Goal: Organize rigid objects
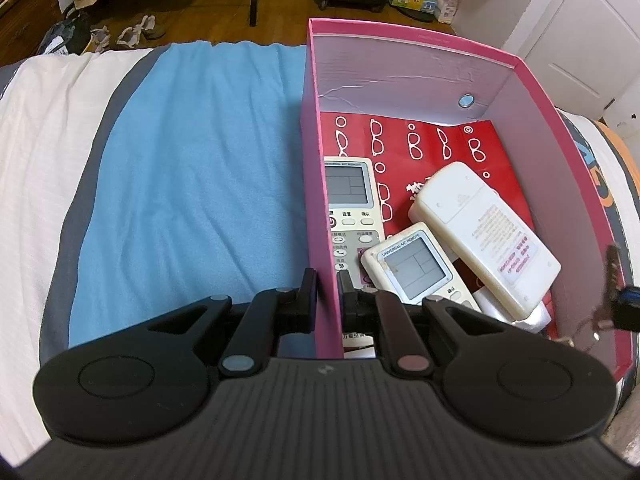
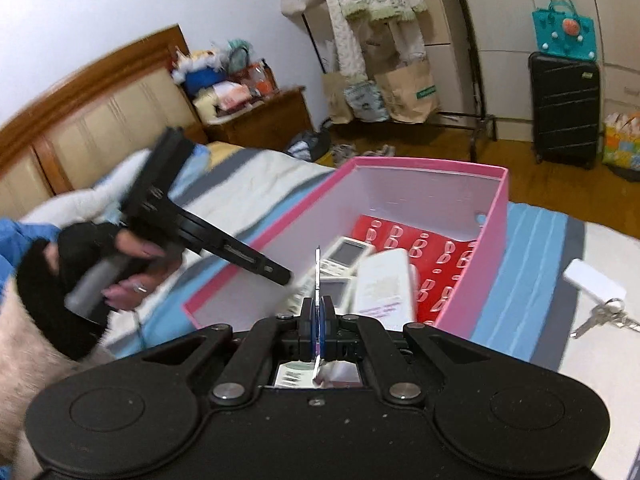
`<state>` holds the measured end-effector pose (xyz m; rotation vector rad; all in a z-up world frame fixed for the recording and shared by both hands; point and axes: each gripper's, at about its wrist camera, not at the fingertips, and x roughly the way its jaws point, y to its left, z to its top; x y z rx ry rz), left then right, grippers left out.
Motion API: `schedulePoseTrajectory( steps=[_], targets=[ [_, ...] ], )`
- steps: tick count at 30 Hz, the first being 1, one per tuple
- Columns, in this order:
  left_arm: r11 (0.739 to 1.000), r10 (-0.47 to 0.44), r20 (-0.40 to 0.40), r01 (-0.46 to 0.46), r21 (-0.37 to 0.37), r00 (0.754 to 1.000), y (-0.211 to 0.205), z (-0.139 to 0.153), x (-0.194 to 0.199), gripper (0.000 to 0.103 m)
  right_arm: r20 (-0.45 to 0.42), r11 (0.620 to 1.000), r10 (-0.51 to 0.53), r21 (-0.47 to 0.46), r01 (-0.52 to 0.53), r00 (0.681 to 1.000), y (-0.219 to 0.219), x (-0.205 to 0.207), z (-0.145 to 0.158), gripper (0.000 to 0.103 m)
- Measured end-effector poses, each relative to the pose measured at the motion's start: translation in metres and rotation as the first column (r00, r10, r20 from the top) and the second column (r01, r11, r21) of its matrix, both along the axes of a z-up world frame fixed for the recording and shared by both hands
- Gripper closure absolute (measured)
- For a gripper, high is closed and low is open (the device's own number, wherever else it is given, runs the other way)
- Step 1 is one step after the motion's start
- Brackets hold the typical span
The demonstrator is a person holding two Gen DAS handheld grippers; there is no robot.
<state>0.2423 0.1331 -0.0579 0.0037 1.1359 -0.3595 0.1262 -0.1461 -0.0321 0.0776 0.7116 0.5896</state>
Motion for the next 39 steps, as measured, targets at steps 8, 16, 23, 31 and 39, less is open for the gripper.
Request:
schedulePoseTrajectory(
  steps=[8,16,23,31,39],
  targets=[
    [1.000,0.000,-0.001,0.000,0.009,1.000,-0.003,0.000,0.000,0.094,0.011,1.000,-0.007,-0.023,0.008,1.000,0.013,0.014,-0.006,0.100],
    [1.000,0.000,-0.007,0.000,0.003,1.000,-0.002,0.000,0.000,0.094,0.039,0.995,-0.097,0.022,0.096,0.995,-0.008,0.017,0.007,0.089],
    [1.000,0.003,-0.010,-0.003,-0.002,1.000,-0.001,-0.001,0.001,0.094,0.008,0.934,-0.356,-0.043,0.356,0.935,-0.074,0.015,0.069,0.060],
    [1.000,0.005,-0.012,-0.005,0.013,1.000,-0.004,-0.002,0.001,0.094,-0.249,0.876,-0.477,-0.047,0.481,0.843,-0.156,0.057,0.066,0.056],
    [1.000,0.005,-0.015,-0.005,0.019,1.000,-0.006,-0.003,0.002,0.094,-0.405,0.801,-0.566,-0.065,0.595,0.718,-0.186,0.092,-0.029,0.050]
  ],
)
